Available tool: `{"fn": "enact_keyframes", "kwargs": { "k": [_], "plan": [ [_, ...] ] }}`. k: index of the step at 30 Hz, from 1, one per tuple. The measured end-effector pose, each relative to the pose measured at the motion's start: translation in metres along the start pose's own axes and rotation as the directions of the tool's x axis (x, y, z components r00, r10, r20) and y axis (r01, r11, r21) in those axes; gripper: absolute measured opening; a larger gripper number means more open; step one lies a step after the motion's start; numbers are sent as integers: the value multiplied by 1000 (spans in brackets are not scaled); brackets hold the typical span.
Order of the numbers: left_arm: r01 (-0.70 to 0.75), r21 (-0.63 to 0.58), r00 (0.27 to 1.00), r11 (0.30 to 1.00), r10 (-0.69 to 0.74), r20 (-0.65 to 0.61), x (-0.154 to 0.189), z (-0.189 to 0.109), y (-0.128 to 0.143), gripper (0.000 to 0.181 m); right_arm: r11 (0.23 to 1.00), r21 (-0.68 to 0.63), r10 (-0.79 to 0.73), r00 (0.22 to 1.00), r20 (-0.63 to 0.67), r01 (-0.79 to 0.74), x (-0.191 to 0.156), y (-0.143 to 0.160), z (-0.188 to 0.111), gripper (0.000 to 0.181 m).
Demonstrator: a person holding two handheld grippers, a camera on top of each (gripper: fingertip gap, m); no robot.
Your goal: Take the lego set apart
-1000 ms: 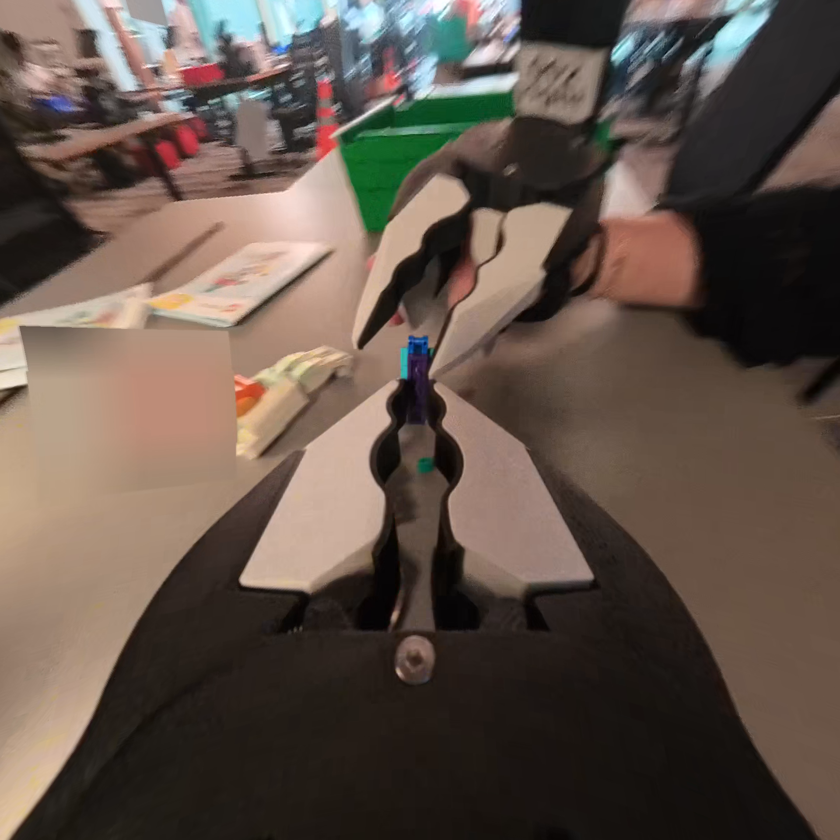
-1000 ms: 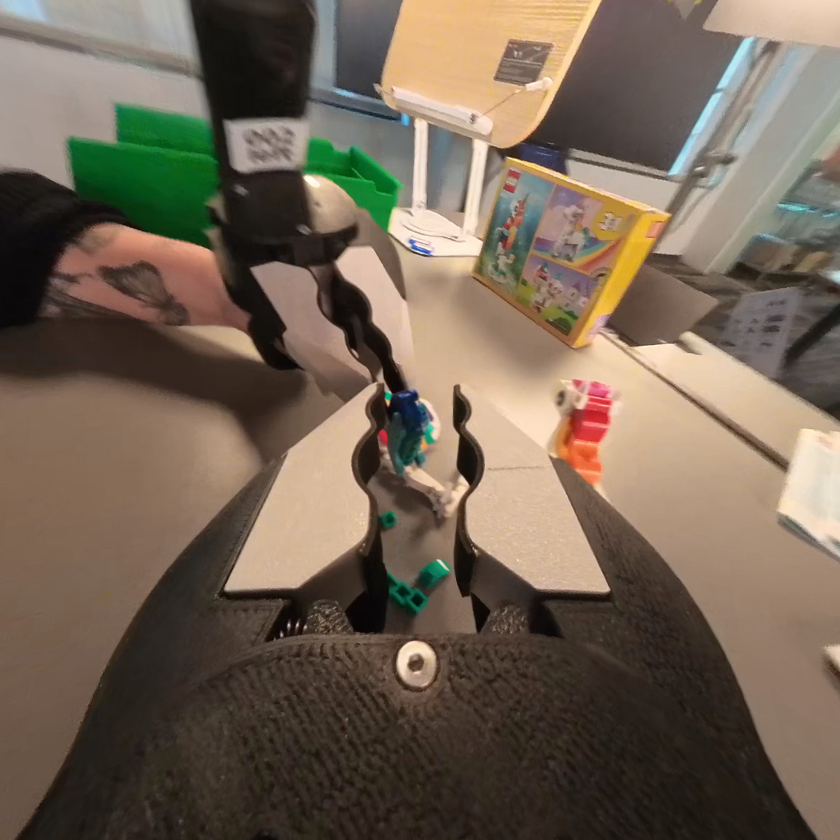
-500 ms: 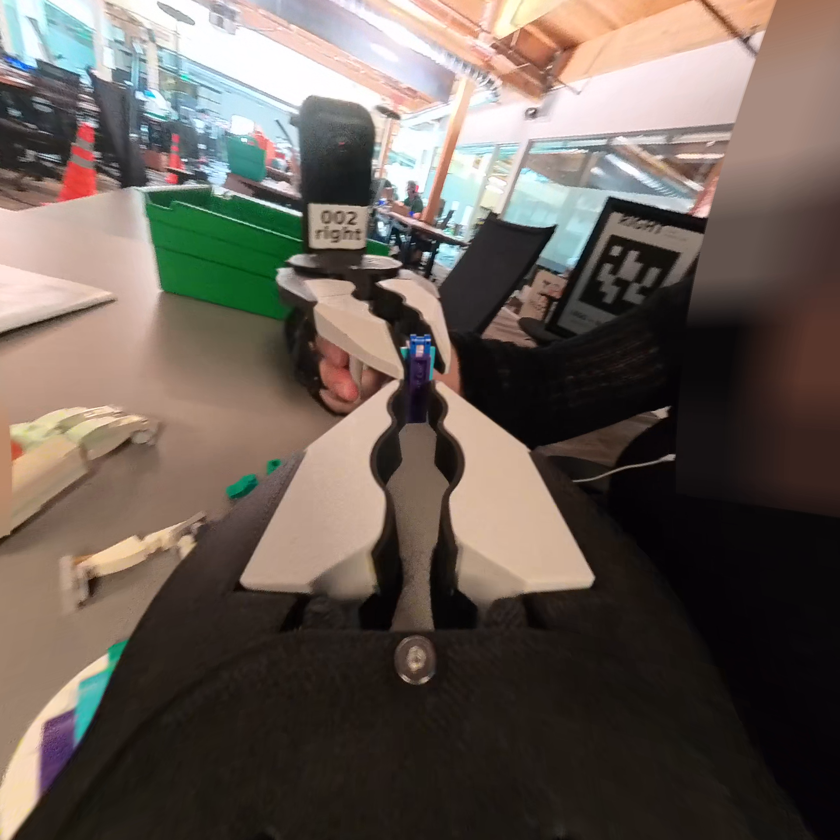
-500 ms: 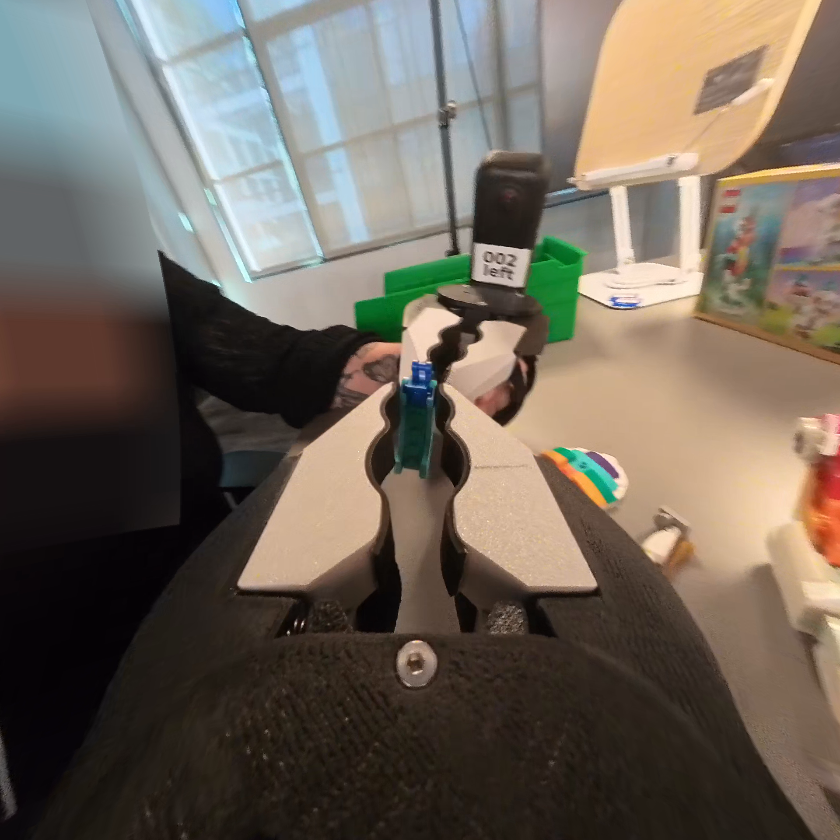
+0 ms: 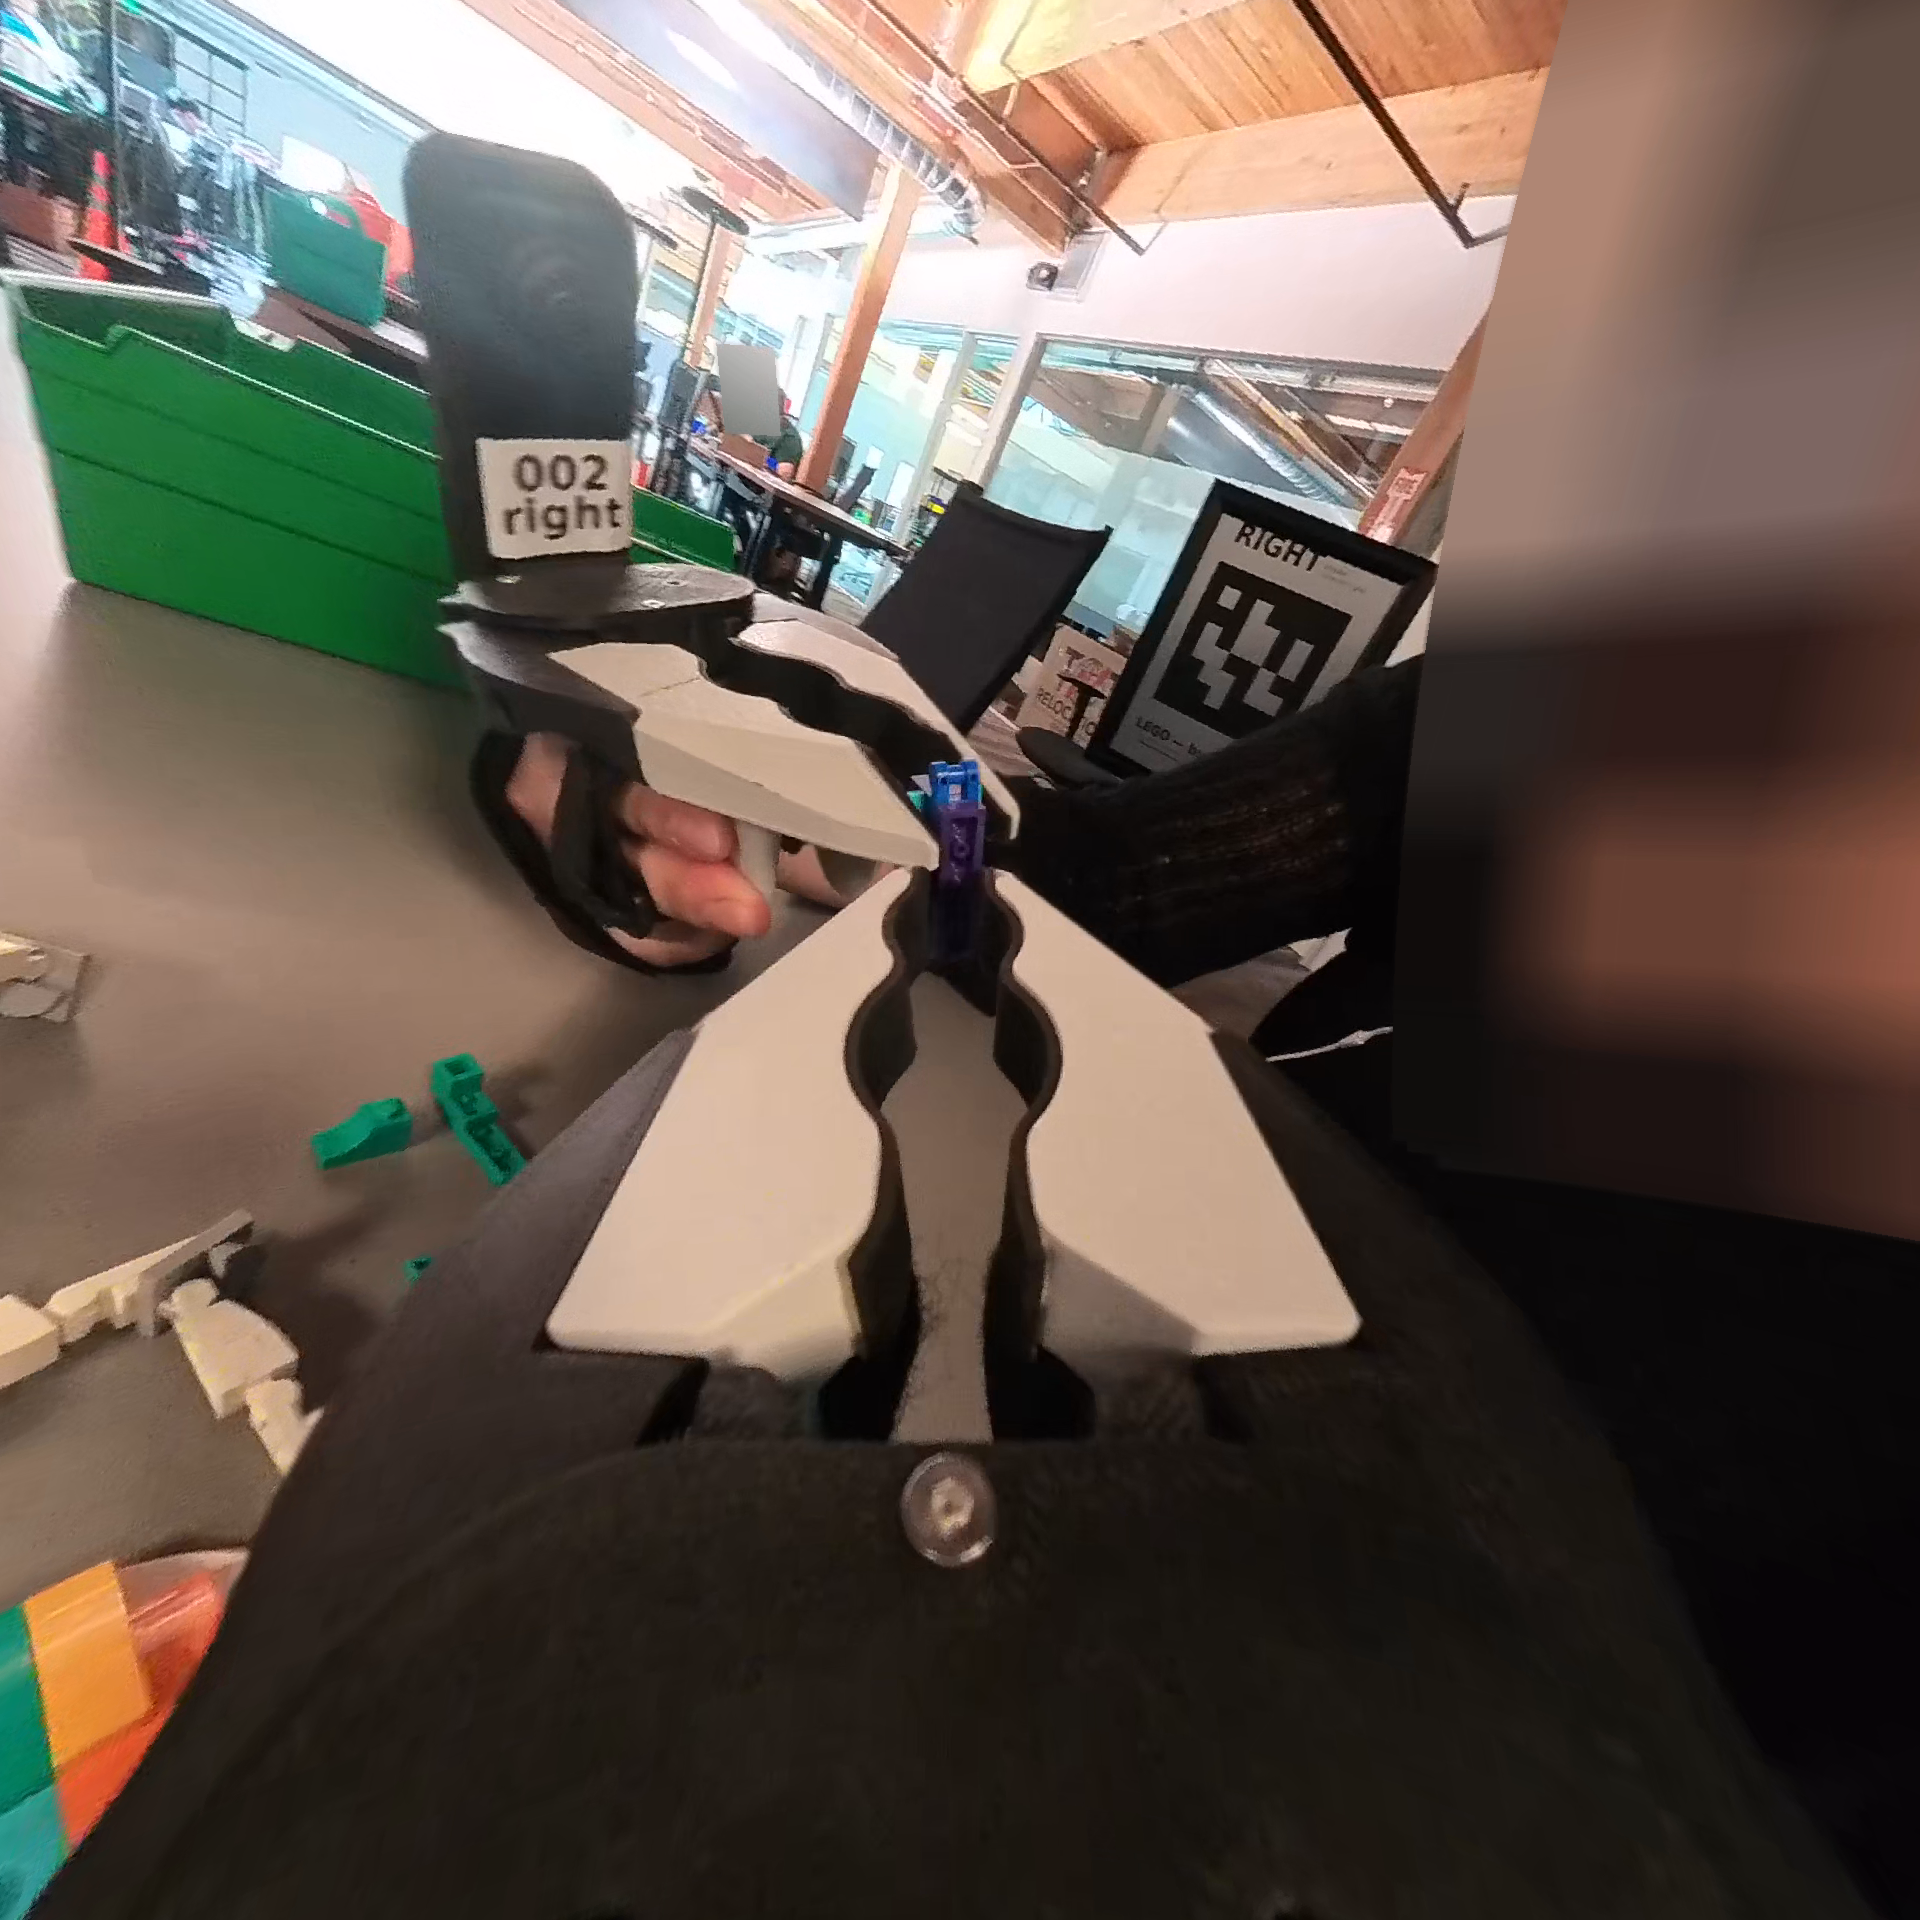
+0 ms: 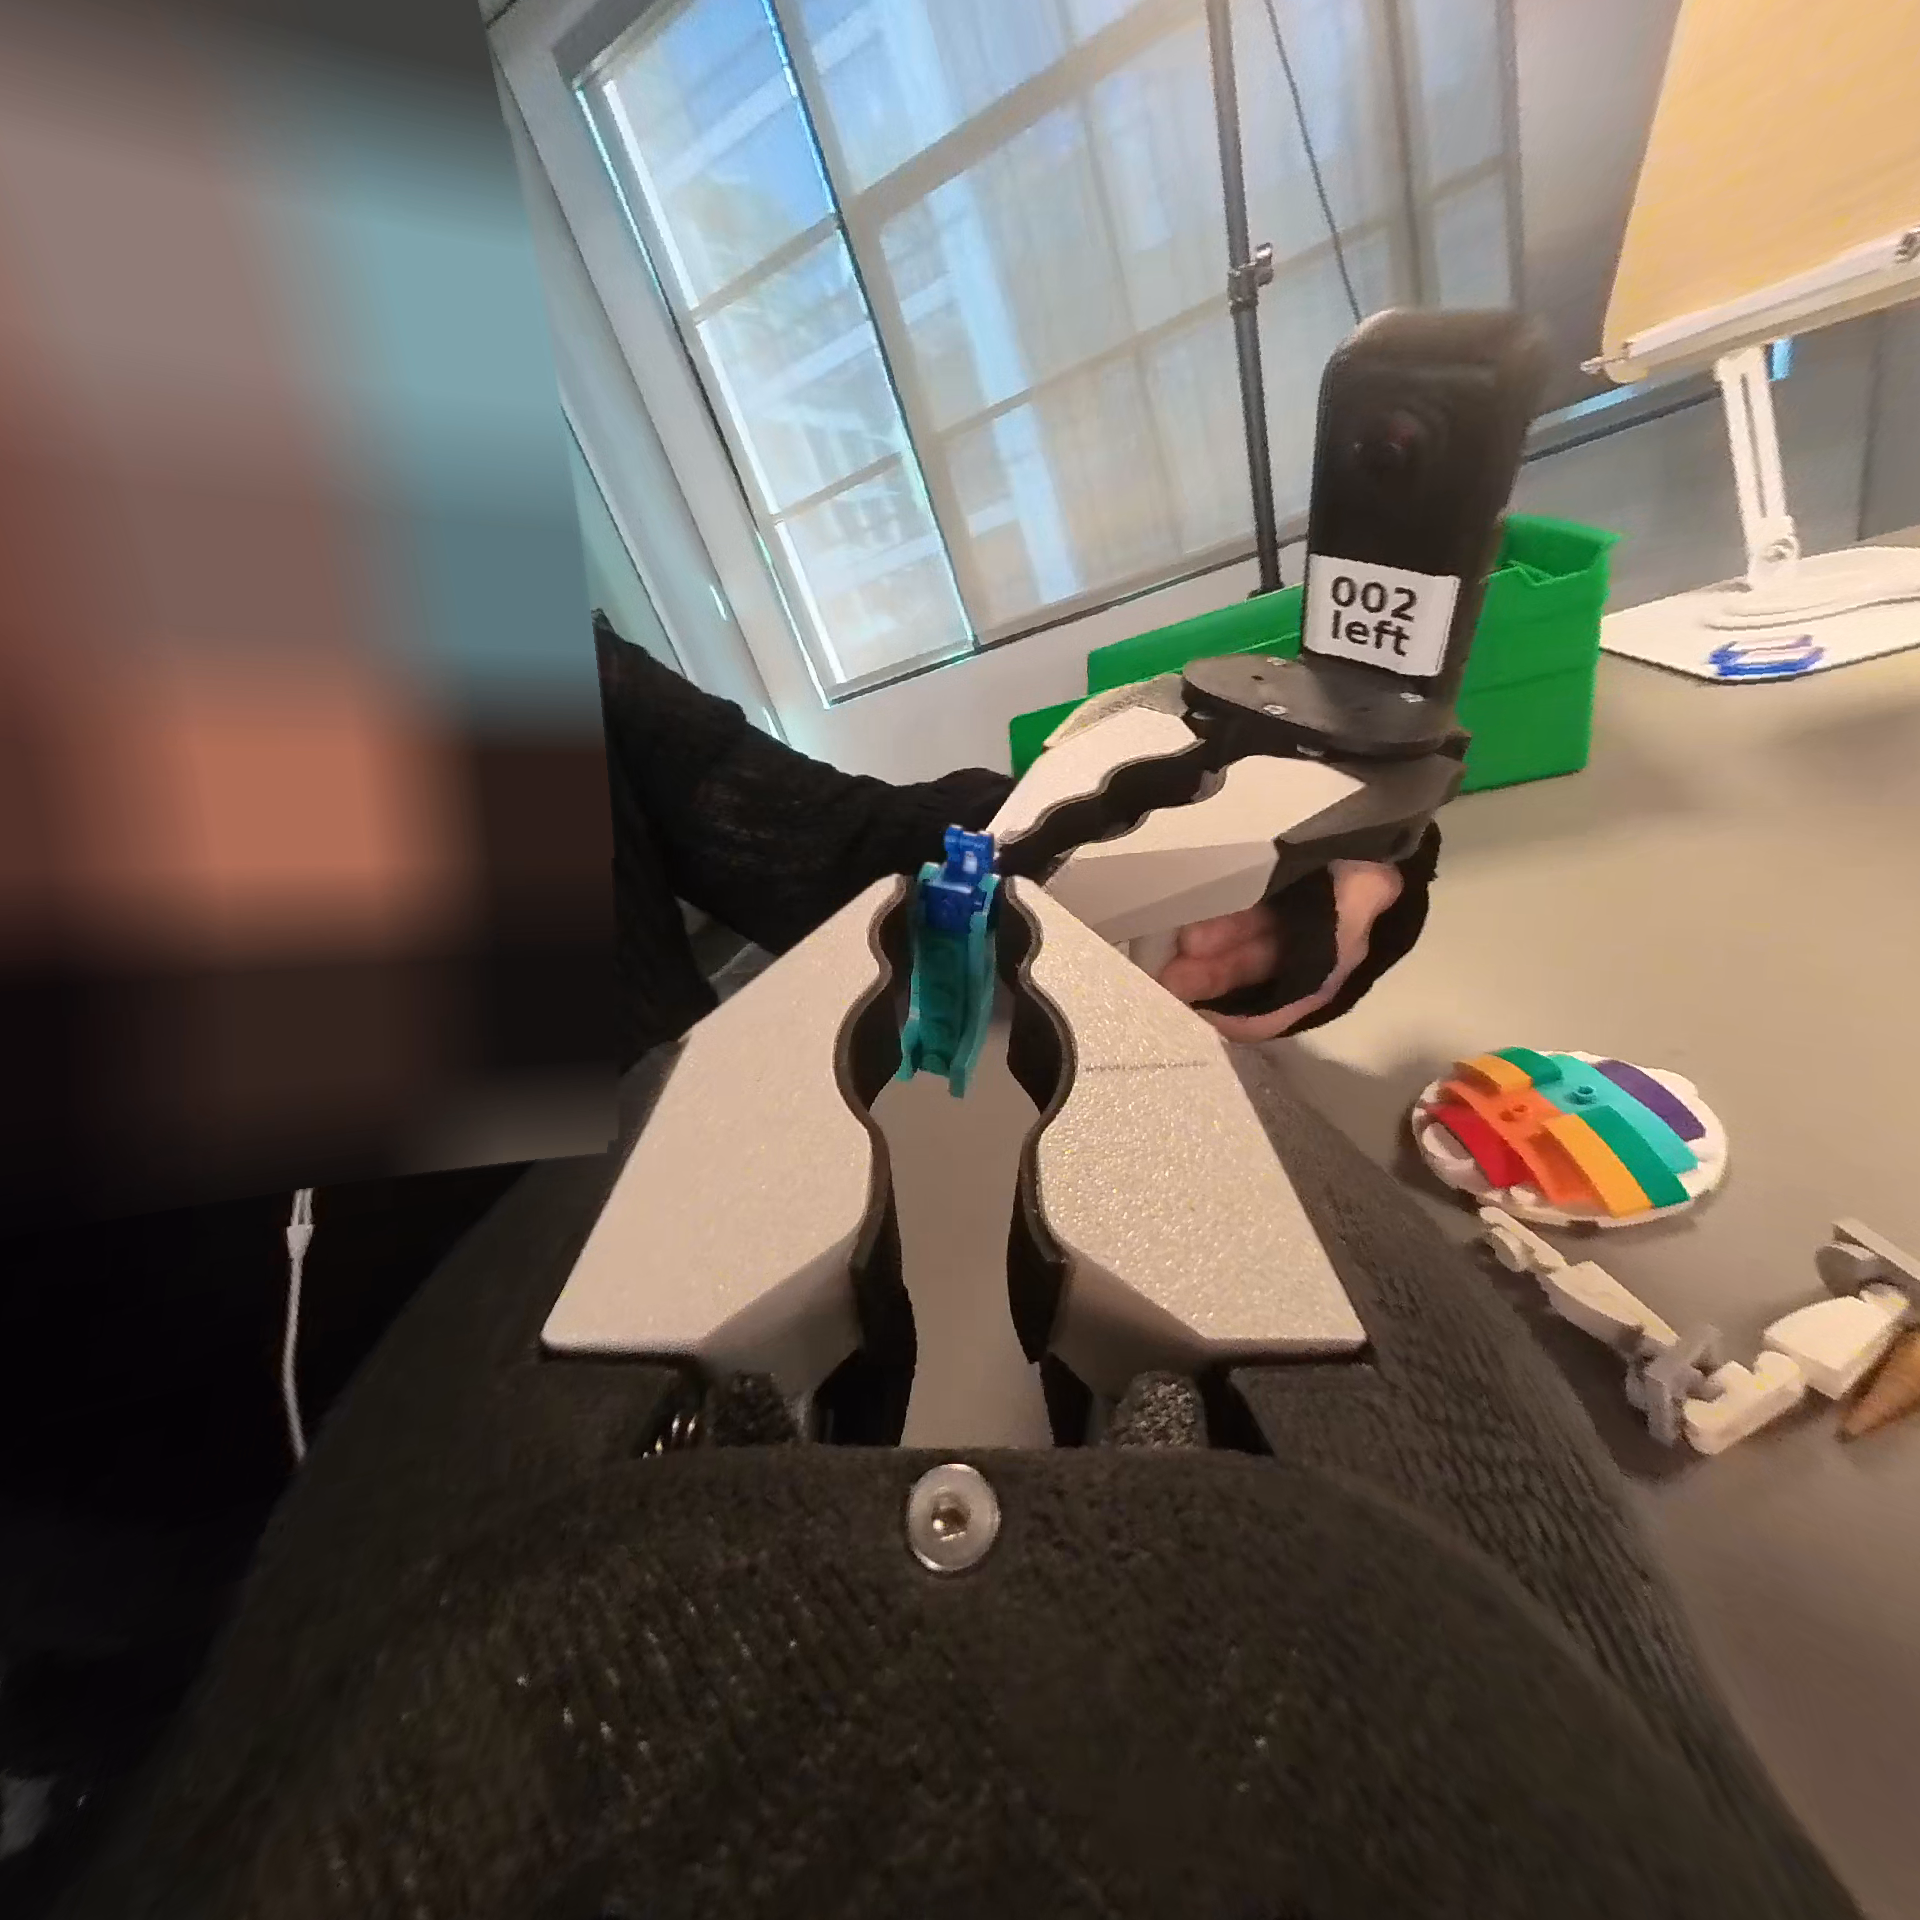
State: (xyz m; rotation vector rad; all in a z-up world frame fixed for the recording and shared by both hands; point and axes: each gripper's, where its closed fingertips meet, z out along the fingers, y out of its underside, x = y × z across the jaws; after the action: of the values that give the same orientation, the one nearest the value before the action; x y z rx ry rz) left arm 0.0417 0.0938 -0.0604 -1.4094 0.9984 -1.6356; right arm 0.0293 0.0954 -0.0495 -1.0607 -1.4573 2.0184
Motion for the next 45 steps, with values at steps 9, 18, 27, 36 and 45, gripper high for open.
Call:
{"fn": "enact_keyframes", "kwargs": {
  "k": [9, 18, 27, 36, 45],
  "plan": [
    [-128, 65, 935, 990, 99, 340, -43, -27, -18, 7, 984, -47, -178, 893, -413, 174, 53, -10, -19, 13],
    [-161, -48, 983, 986, 165, 87, 6, -1, -7, 8, 987, -68, -150, 985, -88, 144, -3, -3, -3, 12],
    [-38, -25, 997, 999, 37, -65, 18, 4, -2, 8, 998, -43, -31, 998, 57, 33, -16, 3, 0, 13],
    [-61, 62, 980, 996, 48, 195, -20, -13, -17, 7, 995, 19, -91, 977, -194, 97, 22, -9, -15, 13],
    [-204, -43, 890, 978, 203, 407, -42, -20, -11, 10, 984, -6, -168, 925, -342, 176, 40, -13, -22, 12]
  ]
}}
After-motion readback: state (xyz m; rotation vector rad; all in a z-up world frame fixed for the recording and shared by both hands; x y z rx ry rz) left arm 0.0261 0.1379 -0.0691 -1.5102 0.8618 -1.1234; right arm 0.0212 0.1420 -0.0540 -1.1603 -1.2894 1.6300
